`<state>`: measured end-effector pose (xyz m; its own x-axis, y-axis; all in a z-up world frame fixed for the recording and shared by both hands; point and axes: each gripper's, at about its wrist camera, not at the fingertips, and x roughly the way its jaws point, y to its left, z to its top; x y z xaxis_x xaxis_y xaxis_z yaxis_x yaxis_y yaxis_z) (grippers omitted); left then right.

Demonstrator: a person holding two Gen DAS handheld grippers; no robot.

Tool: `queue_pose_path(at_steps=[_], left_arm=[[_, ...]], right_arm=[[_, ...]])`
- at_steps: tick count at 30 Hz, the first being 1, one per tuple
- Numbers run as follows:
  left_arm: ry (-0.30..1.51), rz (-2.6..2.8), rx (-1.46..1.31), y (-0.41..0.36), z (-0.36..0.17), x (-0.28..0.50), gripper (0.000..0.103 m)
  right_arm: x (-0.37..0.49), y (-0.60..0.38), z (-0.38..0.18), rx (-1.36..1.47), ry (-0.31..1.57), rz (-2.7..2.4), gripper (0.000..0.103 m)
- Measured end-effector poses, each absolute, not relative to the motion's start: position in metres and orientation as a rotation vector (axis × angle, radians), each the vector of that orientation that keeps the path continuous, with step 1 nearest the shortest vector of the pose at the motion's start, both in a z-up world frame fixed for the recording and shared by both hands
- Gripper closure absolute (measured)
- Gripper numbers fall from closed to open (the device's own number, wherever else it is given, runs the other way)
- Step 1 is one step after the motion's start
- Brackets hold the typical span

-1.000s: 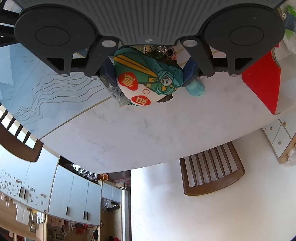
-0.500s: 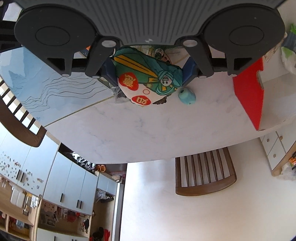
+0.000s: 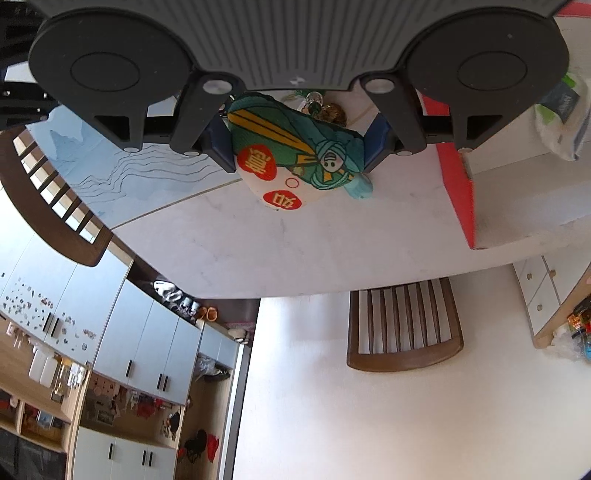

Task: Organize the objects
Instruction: 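Carry the fabric pouch with the left tool while the right tool carries the granule bag into the box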

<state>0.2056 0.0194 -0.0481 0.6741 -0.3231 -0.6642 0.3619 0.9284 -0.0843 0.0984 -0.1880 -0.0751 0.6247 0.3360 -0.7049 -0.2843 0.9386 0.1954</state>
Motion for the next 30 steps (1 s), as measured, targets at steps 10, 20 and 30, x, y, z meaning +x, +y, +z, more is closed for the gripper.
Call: queue_pose_path(at_steps=[10,20,30], left_arm=[[0.723,-0.369,0.013,0.057,-0.015,0.189,0.032],[0.695,-0.307,0.001,0.116,0.007,0.183,0.032],[0.686,-0.205,-0.015,0.184,0.012,0.186,0.032]], right_arm=[[0.102,-0.174,-0.033,0.104,0.758,0.397,0.078],[0.126,-0.134,-0.007,0.086,0.720,0.474,0.078],[0.146,-0.072,0.008,-0.004,0.698,0.552,0.077]])
